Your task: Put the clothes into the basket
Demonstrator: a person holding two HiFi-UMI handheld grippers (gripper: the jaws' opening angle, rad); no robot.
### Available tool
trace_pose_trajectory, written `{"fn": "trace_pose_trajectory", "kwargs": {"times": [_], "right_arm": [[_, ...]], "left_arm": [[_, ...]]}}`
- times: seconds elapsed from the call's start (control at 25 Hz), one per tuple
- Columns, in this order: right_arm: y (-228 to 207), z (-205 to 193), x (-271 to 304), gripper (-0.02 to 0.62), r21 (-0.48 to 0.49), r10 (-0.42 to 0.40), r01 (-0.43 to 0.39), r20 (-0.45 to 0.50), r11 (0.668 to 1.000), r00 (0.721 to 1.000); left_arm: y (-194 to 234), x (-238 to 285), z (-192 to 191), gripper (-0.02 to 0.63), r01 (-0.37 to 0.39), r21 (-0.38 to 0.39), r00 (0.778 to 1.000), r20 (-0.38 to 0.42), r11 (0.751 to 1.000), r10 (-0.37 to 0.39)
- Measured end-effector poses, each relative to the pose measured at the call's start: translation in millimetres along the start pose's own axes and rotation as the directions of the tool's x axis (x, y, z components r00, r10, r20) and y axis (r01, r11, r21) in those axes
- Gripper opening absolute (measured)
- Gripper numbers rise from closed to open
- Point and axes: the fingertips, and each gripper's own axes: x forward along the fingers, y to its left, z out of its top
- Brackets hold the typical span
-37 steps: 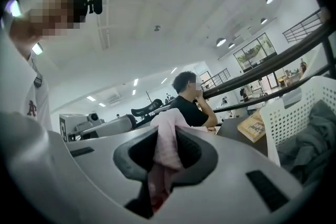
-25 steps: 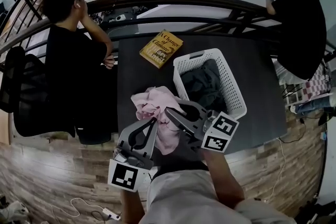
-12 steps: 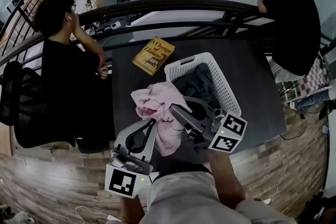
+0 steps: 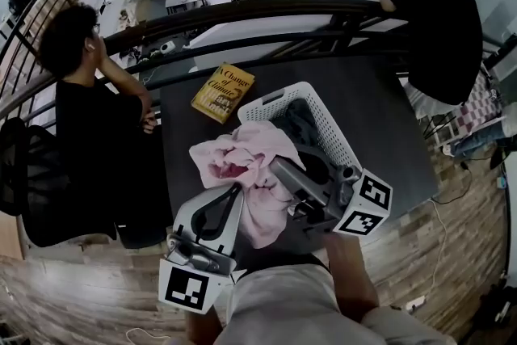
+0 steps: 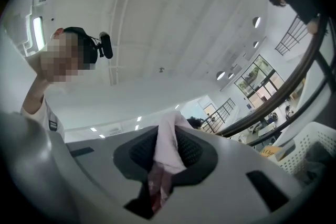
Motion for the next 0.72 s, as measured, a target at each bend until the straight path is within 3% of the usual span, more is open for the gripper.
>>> {"fn": "trace_pose_trajectory", "kwargs": {"times": [0.72], "right_arm": [[-16, 77, -58, 0.064, -0.051, -0.095, 0.105, 0.171, 0.993, 0.981]], "left_arm": [[-33, 53, 30, 0.002, 0.151, 0.043, 0.986, 0.07, 0.988, -0.154]]}}
